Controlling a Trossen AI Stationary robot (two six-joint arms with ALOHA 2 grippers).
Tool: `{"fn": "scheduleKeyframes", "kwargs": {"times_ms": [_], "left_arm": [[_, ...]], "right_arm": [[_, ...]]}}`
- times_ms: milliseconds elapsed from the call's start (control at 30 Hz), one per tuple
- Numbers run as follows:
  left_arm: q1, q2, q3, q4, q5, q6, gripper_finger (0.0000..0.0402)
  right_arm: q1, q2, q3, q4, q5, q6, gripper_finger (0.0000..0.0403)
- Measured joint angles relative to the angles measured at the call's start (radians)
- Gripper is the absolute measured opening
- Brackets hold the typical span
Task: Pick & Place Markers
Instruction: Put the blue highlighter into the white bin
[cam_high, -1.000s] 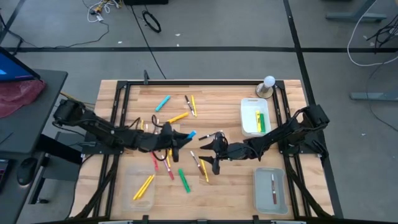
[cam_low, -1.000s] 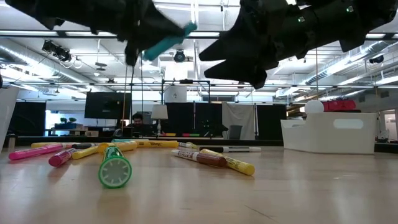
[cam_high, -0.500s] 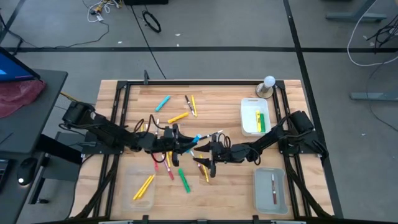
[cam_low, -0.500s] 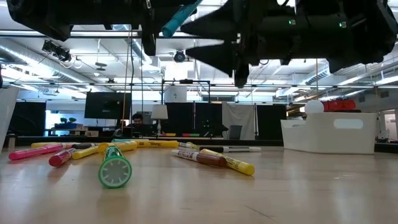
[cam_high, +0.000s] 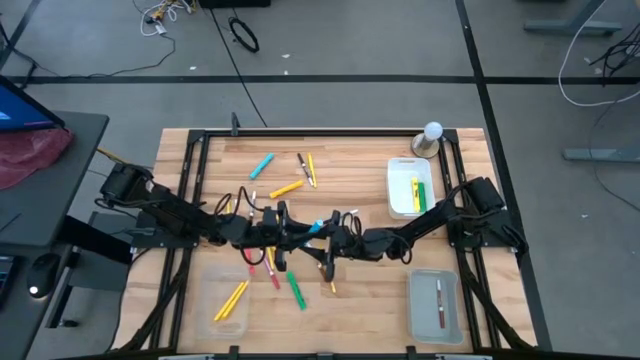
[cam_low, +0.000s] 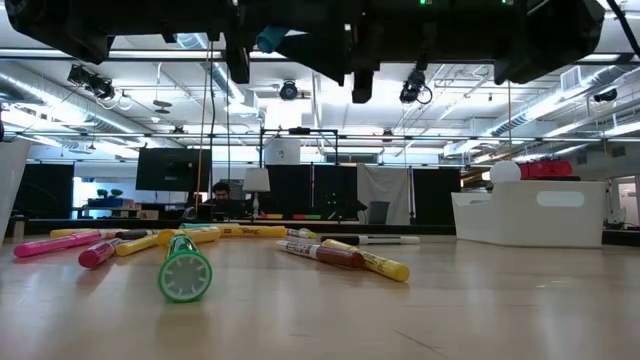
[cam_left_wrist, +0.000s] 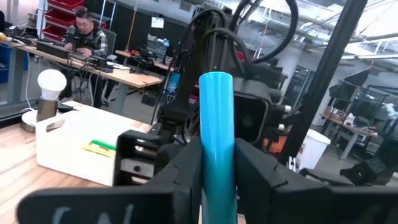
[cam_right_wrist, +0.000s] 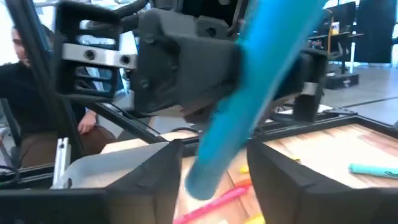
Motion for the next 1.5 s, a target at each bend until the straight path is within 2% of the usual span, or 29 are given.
{"fn": "scheduleKeyframes", "kwargs": {"times_ms": [233, 367, 500, 667, 833, 967, 1133, 1300, 1500], "left_arm": [[-0.001, 0.000, 0.000, -0.006, 0.000, 0.015, 0.0108], [-0.001, 0.001, 0.000, -0.004, 0.002, 0.058, 0.0136], [-0.004, -0.001, 0.000, -0.013, 0.008, 0.086, 0.0178], [-0.005, -0.001, 0.001, -0.113, 0.008, 0.076, 0.0218], [-0.005, -0.001, 0.001, -0.246, 0.007, -0.003, 0.0226], [-0.006, -0.001, 0.001, -0.275, 0.007, -0.006, 0.0220], [-0.005, -0.001, 0.001, -0.275, 0.007, -0.006, 0.0212], [-0.006, -0.001, 0.001, -0.281, 0.007, -0.009, 0.0211], [-0.006, -0.001, 0.001, -0.285, 0.007, -0.009, 0.0211]], "right_arm": [[0.001, -0.002, 0.001, -0.020, 0.002, 0.001, 0.0053], [0.011, -0.058, 0.001, -0.197, 0.052, 0.027, 0.0050], [0.030, -0.206, 0.001, -0.572, 0.155, 0.164, 0.0050], [0.028, -0.456, 0.001, -1.175, 0.210, 0.495, 0.0050], [-0.065, -0.682, 0.001, -1.747, 0.164, 0.880, 0.0050], [-0.238, -0.770, 0.001, -2.067, 0.051, 1.023, 0.0052], [-0.475, -0.762, -0.004, -2.185, -0.129, 0.976, 0.0054], [-0.640, -0.716, -0.069, -2.146, -0.282, 0.863, 0.0054], [-0.761, -0.684, -0.186, -2.019, -0.423, 0.789, 0.0057]]}}
